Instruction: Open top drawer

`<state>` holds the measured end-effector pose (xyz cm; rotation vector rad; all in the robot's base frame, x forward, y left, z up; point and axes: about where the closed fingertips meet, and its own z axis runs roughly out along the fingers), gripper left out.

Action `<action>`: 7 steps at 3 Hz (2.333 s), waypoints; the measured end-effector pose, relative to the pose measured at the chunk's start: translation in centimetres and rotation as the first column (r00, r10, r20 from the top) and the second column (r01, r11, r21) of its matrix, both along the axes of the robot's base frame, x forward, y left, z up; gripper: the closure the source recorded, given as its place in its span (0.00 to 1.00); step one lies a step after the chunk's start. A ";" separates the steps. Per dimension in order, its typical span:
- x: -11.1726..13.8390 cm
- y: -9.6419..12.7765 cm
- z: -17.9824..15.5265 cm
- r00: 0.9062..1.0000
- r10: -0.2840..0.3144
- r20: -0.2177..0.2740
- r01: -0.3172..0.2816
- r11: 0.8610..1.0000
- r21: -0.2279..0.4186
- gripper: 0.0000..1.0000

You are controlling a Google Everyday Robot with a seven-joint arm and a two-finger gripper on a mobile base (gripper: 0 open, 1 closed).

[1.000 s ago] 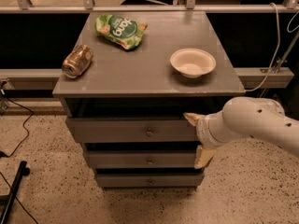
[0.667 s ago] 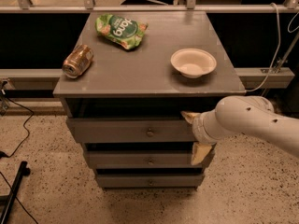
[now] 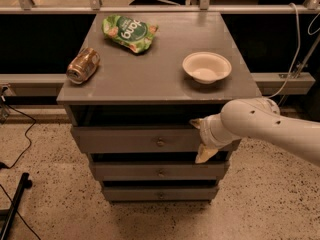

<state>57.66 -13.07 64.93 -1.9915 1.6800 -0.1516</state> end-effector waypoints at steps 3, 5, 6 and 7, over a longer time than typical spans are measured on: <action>-3.1 -0.4 -0.9 0.998 -0.002 -0.066 0.001 1.000 -0.014 0.41; -3.1 -0.4 -0.4 0.998 -0.002 -0.066 0.001 1.000 -0.014 0.31; -3.1 -0.4 -0.3 0.998 -0.002 -0.066 0.001 1.000 -0.014 0.12; -2.9 -0.4 -0.3 0.998 -0.004 -0.066 0.003 1.000 -0.017 0.00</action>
Offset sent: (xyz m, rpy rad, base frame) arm -0.0199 -0.0127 -0.0130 -0.0131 0.0569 -0.0367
